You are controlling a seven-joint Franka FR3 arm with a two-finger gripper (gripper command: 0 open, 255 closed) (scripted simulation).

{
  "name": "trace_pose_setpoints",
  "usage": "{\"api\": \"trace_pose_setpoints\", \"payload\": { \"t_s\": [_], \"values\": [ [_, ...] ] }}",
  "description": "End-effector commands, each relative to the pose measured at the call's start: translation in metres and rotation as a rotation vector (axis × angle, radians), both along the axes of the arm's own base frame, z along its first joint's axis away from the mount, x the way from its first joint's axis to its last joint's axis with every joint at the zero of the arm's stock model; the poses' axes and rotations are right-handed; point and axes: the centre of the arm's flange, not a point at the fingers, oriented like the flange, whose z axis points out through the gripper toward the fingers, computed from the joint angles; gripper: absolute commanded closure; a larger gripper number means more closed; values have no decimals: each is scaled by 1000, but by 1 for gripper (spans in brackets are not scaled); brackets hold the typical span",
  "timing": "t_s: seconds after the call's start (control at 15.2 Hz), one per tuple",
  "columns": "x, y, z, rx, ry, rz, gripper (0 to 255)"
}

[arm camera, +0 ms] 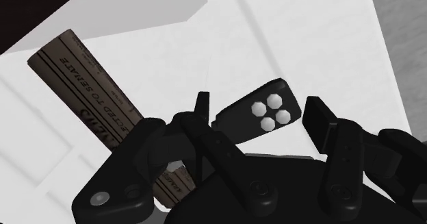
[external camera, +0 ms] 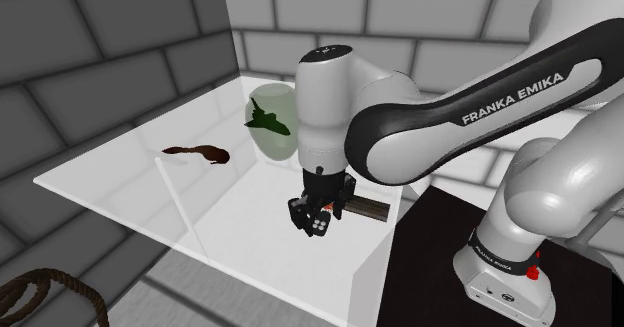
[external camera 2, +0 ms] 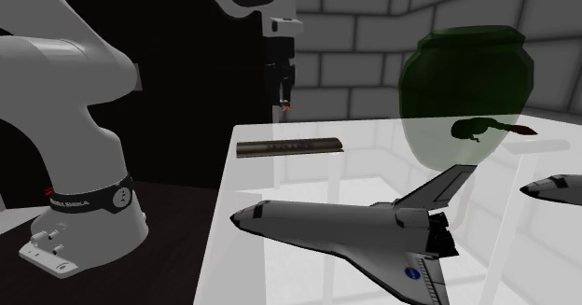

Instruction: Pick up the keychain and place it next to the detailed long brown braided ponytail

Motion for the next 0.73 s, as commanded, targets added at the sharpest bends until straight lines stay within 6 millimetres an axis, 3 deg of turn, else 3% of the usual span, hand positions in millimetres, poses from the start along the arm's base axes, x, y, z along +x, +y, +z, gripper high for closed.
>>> {"api": "trace_pose_setpoints", "payload": {
  "t_s": [0.0,0.59,0.66],
  "values": [
    [0,0,10,0,1,0,255],
    [0,0,56,0,1,0,255],
    [13,-3,56,0,1,0,255]
  ]
}}
